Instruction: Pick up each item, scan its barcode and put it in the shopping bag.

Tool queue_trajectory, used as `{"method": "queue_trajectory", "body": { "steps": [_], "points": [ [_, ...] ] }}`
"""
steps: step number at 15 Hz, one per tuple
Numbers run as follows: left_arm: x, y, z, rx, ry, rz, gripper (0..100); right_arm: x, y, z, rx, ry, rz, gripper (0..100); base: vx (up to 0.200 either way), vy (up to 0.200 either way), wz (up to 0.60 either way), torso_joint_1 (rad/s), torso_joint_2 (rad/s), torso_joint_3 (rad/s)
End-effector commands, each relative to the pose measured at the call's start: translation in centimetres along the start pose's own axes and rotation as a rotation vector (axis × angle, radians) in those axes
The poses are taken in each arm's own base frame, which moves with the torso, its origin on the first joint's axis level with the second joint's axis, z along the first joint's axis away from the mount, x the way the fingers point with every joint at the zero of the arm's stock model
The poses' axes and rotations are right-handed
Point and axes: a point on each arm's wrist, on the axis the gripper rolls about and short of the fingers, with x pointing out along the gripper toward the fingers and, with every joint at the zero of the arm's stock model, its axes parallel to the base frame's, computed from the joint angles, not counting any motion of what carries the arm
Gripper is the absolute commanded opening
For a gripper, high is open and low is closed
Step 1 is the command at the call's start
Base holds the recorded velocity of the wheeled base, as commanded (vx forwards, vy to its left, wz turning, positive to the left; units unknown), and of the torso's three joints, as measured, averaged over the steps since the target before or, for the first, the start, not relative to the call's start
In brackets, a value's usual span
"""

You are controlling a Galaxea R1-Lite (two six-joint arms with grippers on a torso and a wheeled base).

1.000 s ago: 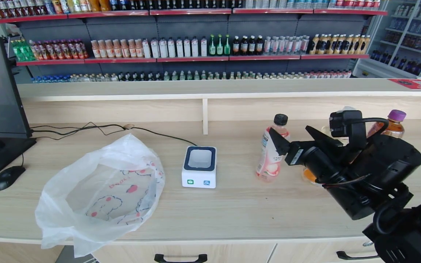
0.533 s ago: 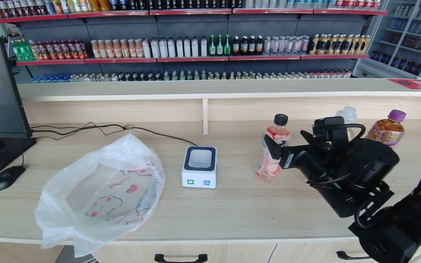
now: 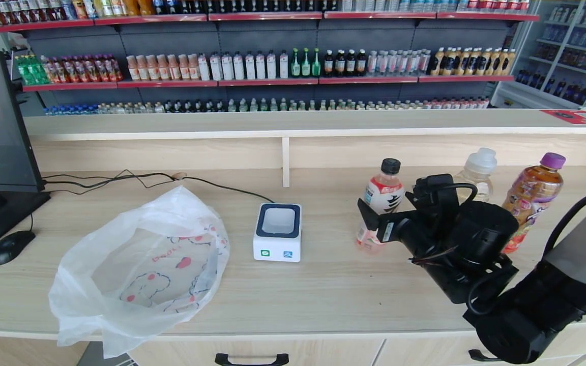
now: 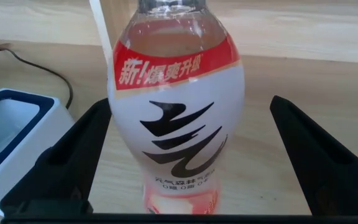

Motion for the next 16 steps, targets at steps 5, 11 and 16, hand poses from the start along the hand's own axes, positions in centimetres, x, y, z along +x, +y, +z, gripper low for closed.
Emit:
{"method": "queue_trajectory", "body": {
  "steps": [5,11,16],
  "points": [
    [0.0,0.0,0.0,0.001,0.001,0.0,100,0.4,0.4,-0.8,0.006,0.015,0.008,100,0.0,0.0,0.0,0.0,0.0,0.0],
    [0.0,0.0,0.0,0.001,0.001,0.0,100,-1.0,1.6,-1.6,0.012,0.053,0.042,100,0.0,0.0,0.0,0.0,0.0,0.0],
    [0.0,0.0,0.0,0.001,0.0,0.0,100,-0.6,1.7,-2.7,0.011,0.078,0.039,100,0.0,0.0,0.0,0.0,0.0,0.0]
  ]
}}
